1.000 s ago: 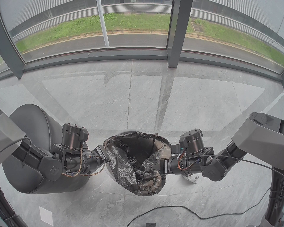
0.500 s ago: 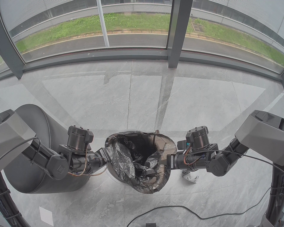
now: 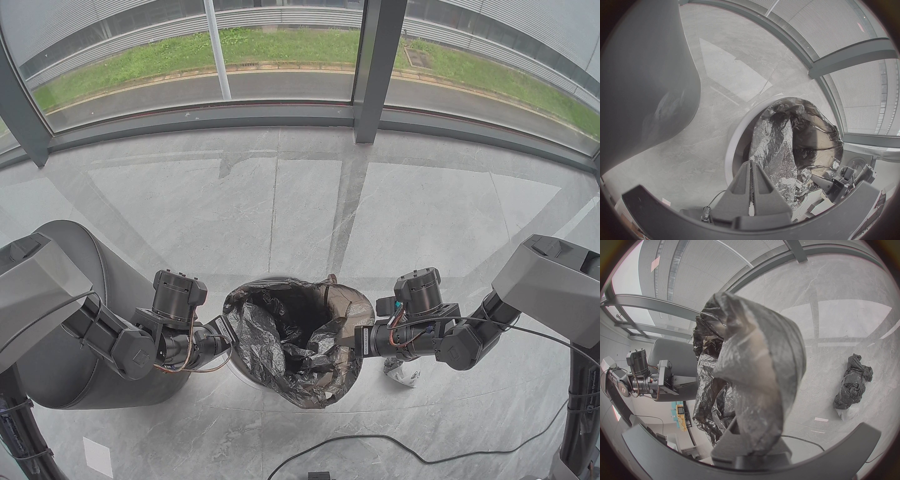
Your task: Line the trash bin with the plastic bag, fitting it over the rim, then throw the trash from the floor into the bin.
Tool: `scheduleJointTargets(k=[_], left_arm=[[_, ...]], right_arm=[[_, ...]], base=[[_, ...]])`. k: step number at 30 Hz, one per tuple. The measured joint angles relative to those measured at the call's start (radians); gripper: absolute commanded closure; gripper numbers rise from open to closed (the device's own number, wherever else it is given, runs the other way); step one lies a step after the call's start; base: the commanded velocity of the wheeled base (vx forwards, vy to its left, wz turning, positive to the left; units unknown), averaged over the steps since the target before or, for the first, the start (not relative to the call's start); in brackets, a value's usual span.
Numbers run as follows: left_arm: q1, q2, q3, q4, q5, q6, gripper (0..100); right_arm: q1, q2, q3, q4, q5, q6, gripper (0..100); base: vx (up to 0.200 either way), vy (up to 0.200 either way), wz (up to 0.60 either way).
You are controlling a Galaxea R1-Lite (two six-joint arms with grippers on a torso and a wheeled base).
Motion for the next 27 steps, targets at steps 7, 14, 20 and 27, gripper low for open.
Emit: scheduleJointTargets(k=[7, 14, 20, 27], left_arm=[[0.004, 0.003, 0.001, -0.002, 0.065, 0.004, 100], [0.011, 0.009, -0.004, -0.004, 0.069, 0.008, 100], [0.013, 0.023, -0.02, -0.001, 0.071, 0.008, 100], [0.016, 0.003, -0.02, 0.029, 0.071, 0.007, 100]], right_arm=[[-0.006, 0.011, -0.016, 0.0, 0.001, -0.007, 100], [-0.01, 0.025, -0.028, -0.001, -0.002, -0.008, 100], [-0.03, 0.029, -0.034, 0.0, -0.004, -0.021, 100], [-0.041, 0.026, -0.034, 0.0, -0.021, -0.023, 100]], base=[[0.0, 0.0, 0.0], [0.0, 0.0, 0.0], [0.0, 0.0, 0.0], [0.0, 0.0, 0.0]])
